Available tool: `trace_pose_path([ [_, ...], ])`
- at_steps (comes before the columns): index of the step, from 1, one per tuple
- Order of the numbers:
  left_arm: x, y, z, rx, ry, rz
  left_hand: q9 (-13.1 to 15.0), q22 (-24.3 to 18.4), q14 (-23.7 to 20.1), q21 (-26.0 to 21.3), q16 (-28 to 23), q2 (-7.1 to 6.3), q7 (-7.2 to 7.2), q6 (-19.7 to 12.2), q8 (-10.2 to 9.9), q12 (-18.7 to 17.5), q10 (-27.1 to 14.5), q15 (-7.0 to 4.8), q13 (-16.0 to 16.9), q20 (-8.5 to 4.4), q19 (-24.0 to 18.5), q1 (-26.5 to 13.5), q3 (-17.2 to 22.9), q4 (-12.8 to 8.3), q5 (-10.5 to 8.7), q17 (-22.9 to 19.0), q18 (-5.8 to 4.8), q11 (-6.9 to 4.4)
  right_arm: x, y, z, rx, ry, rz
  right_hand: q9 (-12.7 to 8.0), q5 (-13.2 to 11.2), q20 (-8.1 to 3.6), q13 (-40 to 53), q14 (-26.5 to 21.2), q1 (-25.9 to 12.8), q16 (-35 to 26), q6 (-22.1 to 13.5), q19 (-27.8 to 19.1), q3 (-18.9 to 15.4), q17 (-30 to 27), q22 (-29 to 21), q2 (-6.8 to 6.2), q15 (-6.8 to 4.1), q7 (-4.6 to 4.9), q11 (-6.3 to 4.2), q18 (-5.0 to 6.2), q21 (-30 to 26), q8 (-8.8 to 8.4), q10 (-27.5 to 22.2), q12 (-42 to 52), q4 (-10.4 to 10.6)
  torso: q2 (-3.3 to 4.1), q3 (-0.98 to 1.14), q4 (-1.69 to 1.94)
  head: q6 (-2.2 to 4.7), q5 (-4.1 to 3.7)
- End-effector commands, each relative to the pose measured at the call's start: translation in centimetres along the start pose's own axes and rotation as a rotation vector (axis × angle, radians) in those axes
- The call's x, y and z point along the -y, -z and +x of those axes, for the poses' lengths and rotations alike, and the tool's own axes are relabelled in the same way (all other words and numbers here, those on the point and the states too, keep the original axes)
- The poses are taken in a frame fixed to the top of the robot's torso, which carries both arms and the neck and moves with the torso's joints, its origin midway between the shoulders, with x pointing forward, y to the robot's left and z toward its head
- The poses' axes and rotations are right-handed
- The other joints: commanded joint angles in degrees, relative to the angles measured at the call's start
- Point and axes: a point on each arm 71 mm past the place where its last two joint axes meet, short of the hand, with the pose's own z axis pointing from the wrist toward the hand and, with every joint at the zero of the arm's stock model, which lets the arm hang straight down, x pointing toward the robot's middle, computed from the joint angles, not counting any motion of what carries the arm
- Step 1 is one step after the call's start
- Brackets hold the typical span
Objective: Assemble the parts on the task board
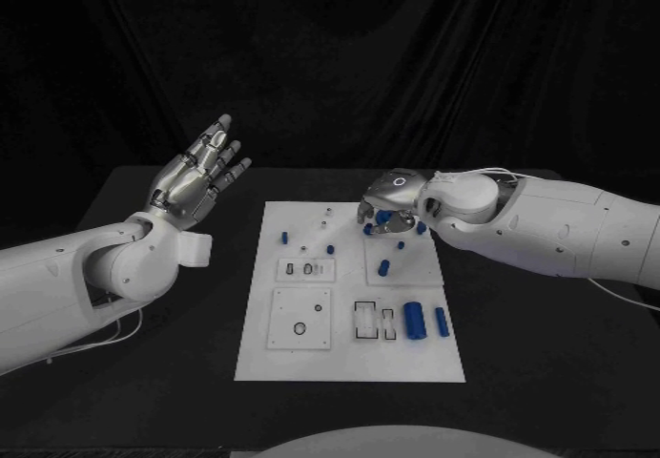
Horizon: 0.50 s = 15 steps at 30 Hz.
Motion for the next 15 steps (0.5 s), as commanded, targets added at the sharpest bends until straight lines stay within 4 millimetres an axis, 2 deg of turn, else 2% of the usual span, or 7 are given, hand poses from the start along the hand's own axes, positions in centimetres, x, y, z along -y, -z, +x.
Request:
trace_pose_path([
  [1, 0.92, -0.03, 0.17, -0.018, 0.013, 0.130, -0.04, 0.06, 0.08, 0.20, -0.21, -0.31, 0.00, -0.34, 0.16, -0.38, 0.00, 0.40, -0.07, 0.36, -0.11, -0.02, -0.21, 0.32, -0.08, -0.06, 0.53, -0.23, 0.11, 0.12, 0.19, 0.011, 0.008, 0.004, 0.06, -0.06, 0.19, 0.07, 1.24, -0.31, -0.21, -0.11, -0.10, 0.18, 0.02, 0.02, -0.08, -0.24, -0.34, -0.10, -0.71, 0.08, -0.29, -0.34, 0.19, 0.19, -0.04, 0.00, 0.03, -0.19, -0.02],
  [2, 0.90, -0.04, 0.16, -0.018, 0.013, 0.129, -0.04, 0.05, 0.08, 0.19, -0.21, -0.16, 0.05, -0.39, 0.16, -0.38, 0.00, 0.42, -0.07, 0.38, -0.12, -0.01, -0.15, 0.37, 0.09, -0.06, 0.52, -0.18, 0.14, 0.14, 0.27, 0.009, 0.007, 0.005, 0.07, 0.16, 0.18, 0.07, 1.25, -0.23, -0.18, -0.15, -0.10, 0.26, 0.08, 0.06, -0.03, -0.25, -0.35, -0.10, -0.71, 0.08, -0.33, -0.46, 0.16, 0.15, -0.04, -0.01, 0.03, -0.26, -0.02],
  [5, 0.87, -0.08, 0.12, -0.018, 0.013, 0.126, -0.04, 0.05, 0.08, 0.19, -0.21, -0.07, 0.11, -0.41, 0.16, -0.38, 0.00, 0.44, -0.07, 0.39, -0.12, 0.00, -0.11, 0.39, 0.17, -0.06, 0.52, -0.11, 0.20, 0.16, 0.50, 0.005, 0.006, 0.008, 0.21, 3.39, 0.16, 0.15, 1.25, 0.31, -0.21, -0.16, -0.17, 1.05, 0.10, 0.15, 0.05, -0.25, -0.27, -0.07, -0.71, -0.03, -0.55, -0.84, 0.16, -0.10, -0.04, -0.01, 0.00, -0.35, 0.06],
  [9, 0.84, -0.11, 0.08, -0.018, 0.013, 0.123, -0.04, 0.05, 0.08, 0.20, -0.21, 0.07, 0.25, -0.41, 0.17, -0.38, 0.00, 0.48, -0.07, 0.42, -0.11, 0.06, -0.04, 0.38, 0.31, -0.06, 0.52, 0.03, 0.21, 0.07, 0.74, 0.000, 0.005, 0.009, 0.43, 9.33, 0.24, 0.09, 1.20, 1.22, -0.27, -0.04, -0.25, 3.31, 0.10, 0.43, -0.29, -0.20, -0.15, 0.05, -0.73, -0.11, -0.83, -1.06, 0.01, -0.66, -0.03, -0.02, -0.01, -0.45, 0.13],
  [15, 0.78, -0.14, 0.09, -0.021, 0.015, 0.116, -0.03, 0.06, 0.08, 0.21, -0.21, 0.12, 0.34, -0.38, 0.18, -0.38, 0.00, 0.49, -0.07, 0.44, -0.10, 0.11, -0.01, 0.35, 0.37, -0.06, 0.52, 0.13, 0.16, -0.17, 0.92, -0.009, 0.005, 0.007, 0.54, 10.68, 0.23, 0.04, 1.16, 1.48, -0.32, 0.01, -0.28, 4.50, 0.06, 0.60, -0.45, -0.18, -0.15, 0.03, -0.72, -0.12, -0.94, -1.00, -0.05, -0.90, -0.06, -0.05, 0.08, -0.70, 0.07],
])
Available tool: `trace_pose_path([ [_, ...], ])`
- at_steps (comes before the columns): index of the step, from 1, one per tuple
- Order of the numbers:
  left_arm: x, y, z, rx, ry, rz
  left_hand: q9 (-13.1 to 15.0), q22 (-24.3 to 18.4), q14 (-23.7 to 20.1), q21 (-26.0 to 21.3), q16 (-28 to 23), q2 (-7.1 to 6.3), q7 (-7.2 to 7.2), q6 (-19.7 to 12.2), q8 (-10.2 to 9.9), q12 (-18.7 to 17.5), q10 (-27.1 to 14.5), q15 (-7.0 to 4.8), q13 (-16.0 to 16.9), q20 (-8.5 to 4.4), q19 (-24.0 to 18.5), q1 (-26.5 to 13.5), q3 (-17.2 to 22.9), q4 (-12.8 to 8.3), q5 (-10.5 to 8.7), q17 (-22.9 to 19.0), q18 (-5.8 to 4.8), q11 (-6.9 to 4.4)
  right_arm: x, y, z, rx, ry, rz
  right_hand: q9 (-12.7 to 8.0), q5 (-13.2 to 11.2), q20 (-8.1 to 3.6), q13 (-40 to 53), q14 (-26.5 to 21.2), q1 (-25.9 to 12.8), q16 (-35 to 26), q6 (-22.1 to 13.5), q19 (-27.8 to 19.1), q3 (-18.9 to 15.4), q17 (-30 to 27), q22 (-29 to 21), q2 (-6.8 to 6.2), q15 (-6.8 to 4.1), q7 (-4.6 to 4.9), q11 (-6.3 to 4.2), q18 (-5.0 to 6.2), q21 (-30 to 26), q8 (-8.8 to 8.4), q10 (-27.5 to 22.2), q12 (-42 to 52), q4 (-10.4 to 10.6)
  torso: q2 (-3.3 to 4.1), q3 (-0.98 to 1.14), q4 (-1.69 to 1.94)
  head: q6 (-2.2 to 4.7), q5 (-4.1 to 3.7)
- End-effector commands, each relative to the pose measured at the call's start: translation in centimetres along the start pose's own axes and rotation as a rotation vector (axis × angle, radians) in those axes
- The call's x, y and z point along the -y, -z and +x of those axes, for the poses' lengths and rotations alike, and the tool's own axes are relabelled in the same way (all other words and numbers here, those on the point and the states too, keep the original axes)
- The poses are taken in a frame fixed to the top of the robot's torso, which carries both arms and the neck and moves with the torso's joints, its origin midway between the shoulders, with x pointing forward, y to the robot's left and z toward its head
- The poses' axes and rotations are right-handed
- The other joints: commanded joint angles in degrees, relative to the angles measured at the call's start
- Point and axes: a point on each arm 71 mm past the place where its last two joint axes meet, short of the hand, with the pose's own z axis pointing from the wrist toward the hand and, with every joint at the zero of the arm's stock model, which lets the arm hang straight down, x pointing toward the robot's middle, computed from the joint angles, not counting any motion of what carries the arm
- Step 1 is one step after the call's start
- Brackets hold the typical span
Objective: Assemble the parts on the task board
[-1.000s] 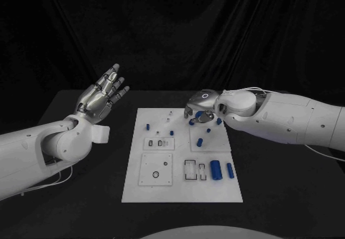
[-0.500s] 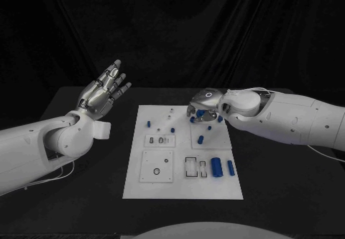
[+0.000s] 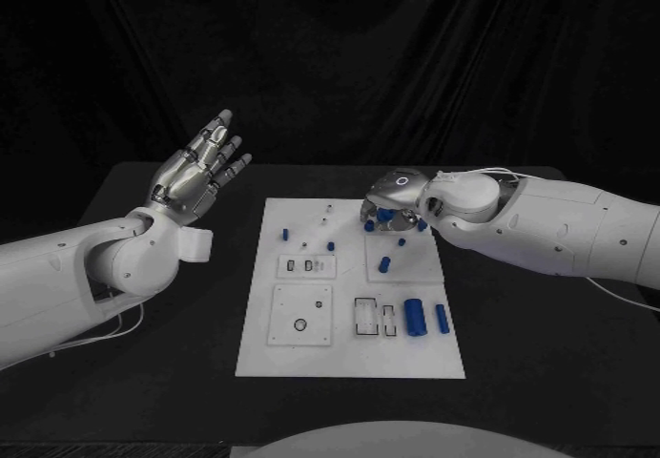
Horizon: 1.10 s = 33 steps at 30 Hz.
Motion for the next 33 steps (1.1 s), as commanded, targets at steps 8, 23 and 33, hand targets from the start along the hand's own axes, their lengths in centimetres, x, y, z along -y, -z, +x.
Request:
trace_pose_path([
  [8, 0.69, -0.02, 0.39, -0.025, 0.019, 0.101, 0.16, 0.08, 0.08, 0.23, -0.21, 0.19, 0.76, 0.96, 0.46, -0.38, 0.00, 0.62, -0.06, 0.60, -0.07, 0.37, 0.28, 0.10, 0.58, -0.05, 0.52, 0.79, 0.10, -0.27, 0.13, 0.013, 0.010, 0.006, 0.24, -0.34, 0.28, -0.09, 1.01, -0.03, -0.52, 0.29, -0.43, 1.00, -0.27, 0.04, 0.11, -0.14, 0.09, 0.05, -0.70, -0.27, -0.20, -0.34, -0.08, 0.38, -0.03, -0.01, -0.01, 0.21, -0.06],
  [23, 0.52, -0.14, 0.32, -0.033, 0.025, 0.080, 0.26, 0.12, 0.08, 0.29, -0.21, 0.36, 1.23, 1.72, 0.70, -0.38, 0.00, 0.74, -0.06, 0.81, 0.00, 0.73, 0.53, 0.01, 1.01, -0.05, 0.53, 1.29, -0.34, -0.68, 0.92, 0.018, 0.005, -0.021, 0.85, -2.38, 0.33, 0.08, 0.80, -0.18, -0.57, 1.13, -0.52, 2.37, -0.18, 0.69, 0.17, -0.22, 0.20, -0.29, -0.78, -0.17, 0.18, 0.90, 0.48, 0.30, -0.09, -0.04, 0.04, -0.24, -0.08],
  [33, 0.45, -0.05, 0.16, -0.036, 0.029, 0.062, 0.58, 0.16, 0.08, 0.37, -0.21, 0.63, 2.01, 4.10, 1.49, -0.38, 0.00, 0.87, -0.06, 1.14, 0.10, 1.42, 1.06, -0.07, 1.57, -0.05, 0.53, 2.12, -0.42, -0.67, 0.80, 0.067, 0.009, -0.047, 3.94, -1.67, -0.49, 0.25, 0.64, 0.99, -0.48, 6.27, -0.71, 4.11, 0.19, 1.48, 0.97, -1.29, 2.09, -2.10, -0.81, -0.09, 3.51, 5.30, 1.60, -1.16, -0.03, 0.01, 0.02, -0.37, -0.07],
])
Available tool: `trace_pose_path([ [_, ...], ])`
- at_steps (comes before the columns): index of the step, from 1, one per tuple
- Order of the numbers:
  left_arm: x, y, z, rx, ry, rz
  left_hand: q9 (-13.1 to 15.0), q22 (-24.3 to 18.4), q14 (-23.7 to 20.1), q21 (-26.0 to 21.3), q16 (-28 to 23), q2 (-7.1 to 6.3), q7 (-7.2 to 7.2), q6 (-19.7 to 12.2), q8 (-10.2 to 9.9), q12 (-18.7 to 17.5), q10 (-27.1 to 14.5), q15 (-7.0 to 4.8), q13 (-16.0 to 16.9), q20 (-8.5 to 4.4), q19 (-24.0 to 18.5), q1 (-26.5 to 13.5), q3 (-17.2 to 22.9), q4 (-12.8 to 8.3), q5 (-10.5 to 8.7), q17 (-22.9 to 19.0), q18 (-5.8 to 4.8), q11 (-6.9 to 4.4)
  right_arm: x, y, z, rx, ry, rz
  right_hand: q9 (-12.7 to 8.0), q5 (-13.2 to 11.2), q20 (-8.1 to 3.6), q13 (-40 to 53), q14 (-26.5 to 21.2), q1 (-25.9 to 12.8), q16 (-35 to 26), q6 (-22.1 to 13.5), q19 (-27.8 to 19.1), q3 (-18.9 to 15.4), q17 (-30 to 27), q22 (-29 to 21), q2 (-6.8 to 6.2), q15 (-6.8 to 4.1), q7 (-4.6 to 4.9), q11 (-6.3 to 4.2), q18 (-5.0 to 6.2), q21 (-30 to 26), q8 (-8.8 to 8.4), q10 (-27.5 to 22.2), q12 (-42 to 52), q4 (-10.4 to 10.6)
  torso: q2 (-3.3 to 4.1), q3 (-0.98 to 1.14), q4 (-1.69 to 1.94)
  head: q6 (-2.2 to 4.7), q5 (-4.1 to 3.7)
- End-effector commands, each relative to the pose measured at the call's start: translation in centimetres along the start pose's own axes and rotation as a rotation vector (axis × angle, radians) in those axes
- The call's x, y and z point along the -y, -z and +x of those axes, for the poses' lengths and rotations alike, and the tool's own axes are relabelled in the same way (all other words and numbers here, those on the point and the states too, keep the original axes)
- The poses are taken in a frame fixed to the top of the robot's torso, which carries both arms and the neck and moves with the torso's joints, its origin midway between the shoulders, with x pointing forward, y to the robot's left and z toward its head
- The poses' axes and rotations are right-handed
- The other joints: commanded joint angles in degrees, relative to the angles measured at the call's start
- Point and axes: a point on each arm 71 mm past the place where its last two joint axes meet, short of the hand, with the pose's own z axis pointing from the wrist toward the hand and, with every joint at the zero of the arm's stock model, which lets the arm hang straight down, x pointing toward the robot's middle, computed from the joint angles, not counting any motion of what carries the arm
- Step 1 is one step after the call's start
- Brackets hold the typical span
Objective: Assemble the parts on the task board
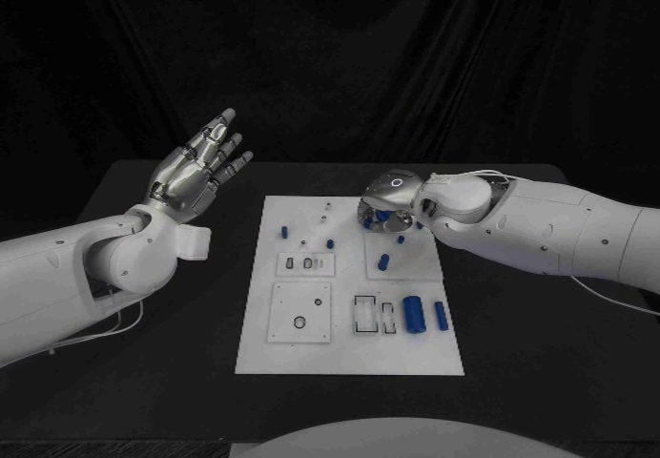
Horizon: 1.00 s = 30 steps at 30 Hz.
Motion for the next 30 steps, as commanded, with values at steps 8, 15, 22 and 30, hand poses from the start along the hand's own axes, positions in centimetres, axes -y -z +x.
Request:
trace_pose_path([
  [8, 0.5, 0.2, -0.1, -0.008, 0.007, 0.050, 0.08, 0.08, 0.08, 0.38, -0.21, -0.12, 0.02, 0.57, 0.41, -0.38, 0.01, 0.47, -0.10, 0.37, 0.12, 0.68, 0.39, 0.03, 0.30, -0.09, 0.54, 0.30, -0.2, 0.4, -0.7, 0.114, 0.011, -0.043, 2.56, -1.11, -0.69, 0.09, 0.48, 0.43, 0.03, 2.20, 0.03, 0.05, 0.64, 0.99, 0.55, -0.82, 0.61, -0.79, -0.98, 0.18, 1.91, 3.78, 0.58, -0.93, 0.03, 0.03, -0.05, 0.08, 0.34],
  [15, 0.6, 0.4, -0.2, 0.002, -0.006, 0.041, 0.09, 0.05, 0.08, 0.33, -0.21, -0.16, -0.02, 0.65, 0.45, -0.38, 0.01, 0.48, -0.10, 0.41, 0.06, 0.74, 0.41, 0.01, 0.30, -0.09, 0.53, 0.24, -0.3, -0.2, -2.3, 0.152, 0.000, -0.049, 2.87, -1.34, -0.71, -0.02, 0.58, 0.38, 0.30, 2.29, 0.20, 0.00, 1.16, 1.49, 0.47, -0.82, 0.69, -0.70, -1.08, 0.45, 2.04, 4.01, 0.34, -1.00, 0.02, 0.02, 0.00, 1.07, 0.38],
  [22, 0.5, 0.4, 0.0, -0.014, -0.064, 0.043, 0.07, -0.39, 0.08, -0.33, -0.21, -0.82, 0.24, 1.03, 0.85, -0.38, 0.01, 0.56, -0.10, -0.57, -0.66, 0.93, 0.25, 0.17, 0.16, -0.09, 0.29, 0.54, -0.6, -2.2, -4.2, 0.177, -0.003, -0.056, 3.07, -1.36, -0.68, -0.14, 0.60, 0.33, 0.37, 2.02, 0.22, 0.01, 1.31, 1.65, 0.37, -0.72, 0.99, -0.47, -1.12, 0.51, 1.94, 4.21, 0.07, -1.07, 0.04, -0.04, -0.01, 1.95, 0.41],
  [30, 0.6, 0.5, 0.1, -0.013, -0.081, 0.040, 0.06, -0.40, 0.08, -0.34, -0.21, -0.90, 0.32, 0.97, 0.87, -0.38, 0.01, 0.52, -0.10, -0.71, -0.67, 0.92, 0.20, 0.18, 0.20, -0.09, 0.27, 0.62, -1.1, -4.4, -4.9, 0.162, 0.010, -0.053, 3.33, -1.24, -0.61, -0.24, 0.75, 0.16, 0.83, 1.73, 0.53, -0.05, 2.17, 2.54, 0.16, -0.61, 1.16, -0.33, -1.32, 1.04, 1.81, 4.61, -0.19, -1.14, 0.13, 0.00, 0.14, 2.93, -0.07],
])
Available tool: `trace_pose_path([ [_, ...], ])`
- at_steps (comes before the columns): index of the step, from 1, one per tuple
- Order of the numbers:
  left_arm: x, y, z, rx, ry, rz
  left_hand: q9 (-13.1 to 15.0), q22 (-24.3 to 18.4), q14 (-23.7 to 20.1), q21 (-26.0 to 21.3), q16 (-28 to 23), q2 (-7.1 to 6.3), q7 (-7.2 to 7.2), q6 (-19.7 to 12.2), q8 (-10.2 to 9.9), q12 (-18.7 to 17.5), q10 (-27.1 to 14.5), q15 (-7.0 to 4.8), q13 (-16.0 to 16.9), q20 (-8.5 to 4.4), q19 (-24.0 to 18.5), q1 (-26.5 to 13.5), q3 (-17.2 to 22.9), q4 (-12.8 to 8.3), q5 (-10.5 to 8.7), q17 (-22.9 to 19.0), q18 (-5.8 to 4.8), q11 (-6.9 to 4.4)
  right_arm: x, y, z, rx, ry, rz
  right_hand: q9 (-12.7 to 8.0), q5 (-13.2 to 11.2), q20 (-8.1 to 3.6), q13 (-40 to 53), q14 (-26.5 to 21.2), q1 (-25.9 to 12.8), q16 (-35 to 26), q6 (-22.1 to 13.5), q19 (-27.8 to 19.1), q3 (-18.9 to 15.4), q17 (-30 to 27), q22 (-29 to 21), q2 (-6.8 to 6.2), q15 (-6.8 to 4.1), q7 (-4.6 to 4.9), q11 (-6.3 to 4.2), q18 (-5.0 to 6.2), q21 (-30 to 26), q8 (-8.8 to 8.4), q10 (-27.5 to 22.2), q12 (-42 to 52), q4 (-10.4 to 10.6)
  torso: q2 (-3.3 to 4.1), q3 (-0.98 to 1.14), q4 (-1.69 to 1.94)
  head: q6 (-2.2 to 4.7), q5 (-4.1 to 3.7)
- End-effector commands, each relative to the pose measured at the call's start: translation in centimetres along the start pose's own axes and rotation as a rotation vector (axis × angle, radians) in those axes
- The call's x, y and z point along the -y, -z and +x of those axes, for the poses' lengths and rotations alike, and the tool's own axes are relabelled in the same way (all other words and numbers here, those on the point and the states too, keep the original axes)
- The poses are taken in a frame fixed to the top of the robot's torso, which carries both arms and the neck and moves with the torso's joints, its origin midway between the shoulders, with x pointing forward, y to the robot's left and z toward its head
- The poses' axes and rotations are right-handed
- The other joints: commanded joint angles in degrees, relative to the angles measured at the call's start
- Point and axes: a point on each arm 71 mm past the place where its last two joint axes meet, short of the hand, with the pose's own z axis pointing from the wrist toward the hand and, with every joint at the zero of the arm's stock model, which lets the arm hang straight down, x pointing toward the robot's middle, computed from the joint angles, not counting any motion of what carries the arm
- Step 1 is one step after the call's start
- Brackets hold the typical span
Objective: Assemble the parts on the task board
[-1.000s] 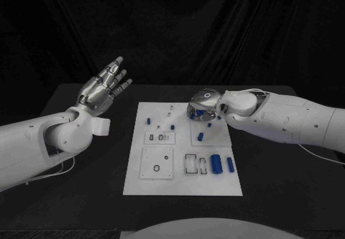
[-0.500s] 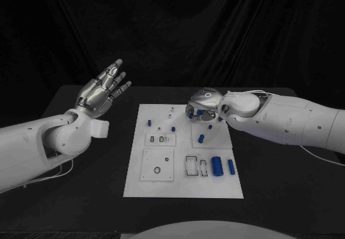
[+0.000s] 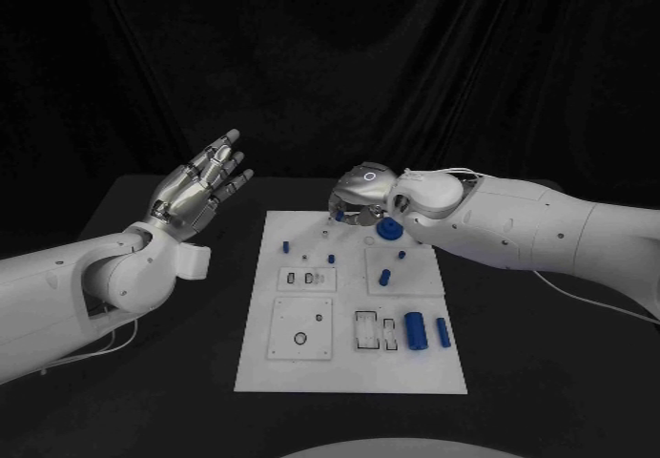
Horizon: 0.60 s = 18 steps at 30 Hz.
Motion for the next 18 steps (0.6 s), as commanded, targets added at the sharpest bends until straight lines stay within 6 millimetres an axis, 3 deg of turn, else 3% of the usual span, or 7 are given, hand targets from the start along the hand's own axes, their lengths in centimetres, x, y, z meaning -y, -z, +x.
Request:
trace_pose_path([
  [1, 0.4, 0.1, 0.1, 0.000, -0.034, 0.038, 0.00, -0.05, -0.13, -0.34, -0.21, -0.42, 0.03, 0.19, 0.25, -0.38, 0.02, 0.15, -0.07, -0.55, -0.15, 0.43, 0.20, 0.15, 0.30, -0.06, 0.26, 0.28, 0.2, -0.5, -0.2, 0.005, -0.006, 0.005, 0.08, -0.05, 0.02, -0.09, 0.75, -0.06, 0.16, -0.03, 0.35, -0.09, 0.16, 0.24, -0.03, -0.19, 0.40, -0.04, -0.42, 0.27, 0.13, 0.48, -0.30, -0.26, 0.05, 0.02, 0.08, 0.19, -0.20],
  [5, 0.5, 0.3, 0.0, 0.004, -0.038, 0.035, -0.01, -0.05, -0.13, -0.34, -0.21, -0.44, 0.11, 0.13, 0.27, -0.38, 0.02, -0.10, -0.07, -0.75, -0.15, 0.47, 0.21, 0.13, 0.33, -0.06, 0.25, 0.37, 0.4, -1.1, -0.3, 0.011, 0.002, 0.033, 0.22, -0.16, 0.05, -0.11, 0.76, -0.14, 0.26, -0.22, 0.33, -0.11, 0.33, 0.33, -0.14, -0.18, 0.29, -0.11, -0.42, 0.30, 0.02, 0.75, -0.43, -0.33, 0.02, -0.06, 0.15, 0.06, -0.06],
  [8, 0.5, 0.4, 0.1, 0.006, -0.039, 0.033, -0.02, -0.05, -0.13, -0.34, -0.21, -0.43, 0.15, 0.12, 0.28, -0.38, 0.02, -0.19, -0.07, -0.81, -0.15, 0.49, 0.23, 0.13, 0.34, -0.06, 0.26, 0.42, 0.7, -1.6, -0.4, 0.011, 0.008, 0.049, 0.32, 0.05, 0.09, -0.17, 0.74, -0.16, 0.27, -0.42, 0.32, -0.03, 0.36, 0.44, -0.20, -0.10, 0.40, 0.10, -0.44, 0.34, -0.10, 0.83, -0.65, -0.42, 0.13, -0.18, 0.14, 0.01, -0.39],
  [13, 0.4, 0.4, 0.3, 0.002, -0.036, 0.029, -0.02, -0.05, -0.13, -0.34, -0.21, -0.43, 0.15, 0.12, 0.28, -0.38, 0.02, -0.19, -0.07, -0.81, -0.15, 0.49, 0.23, 0.13, 0.34, -0.06, 0.26, 0.42, 0.9, -2.0, -0.4, 0.010, 0.015, 0.067, 0.36, 0.10, 0.11, -0.19, 0.78, -0.17, 0.43, -0.46, 0.41, -0.01, 0.64, 0.69, -0.23, -0.08, 0.42, 0.08, -0.49, 0.49, -0.13, 0.86, -0.72, -0.46, 0.03, -0.15, -0.14, -0.22, -0.45],
  [18, 0.4, 0.4, 0.3, -0.002, -0.034, 0.028, -0.02, -0.05, -0.13, -0.34, -0.21, -0.43, 0.15, 0.12, 0.28, -0.38, 0.02, -0.19, -0.07, -0.81, -0.15, 0.49, 0.23, 0.13, 0.34, -0.06, 0.26, 0.42, 1.0, -2.1, -0.3, -0.001, 0.016, 0.073, 0.39, 0.11, 0.13, -0.22, 0.80, -0.20, 0.50, -0.51, 0.47, 0.00, 0.78, 0.88, -0.27, -0.07, 0.42, 0.07, -0.53, 0.61, -0.16, 0.83, -0.81, -0.47, 0.01, -0.03, -0.02, -0.46, -0.44],
])
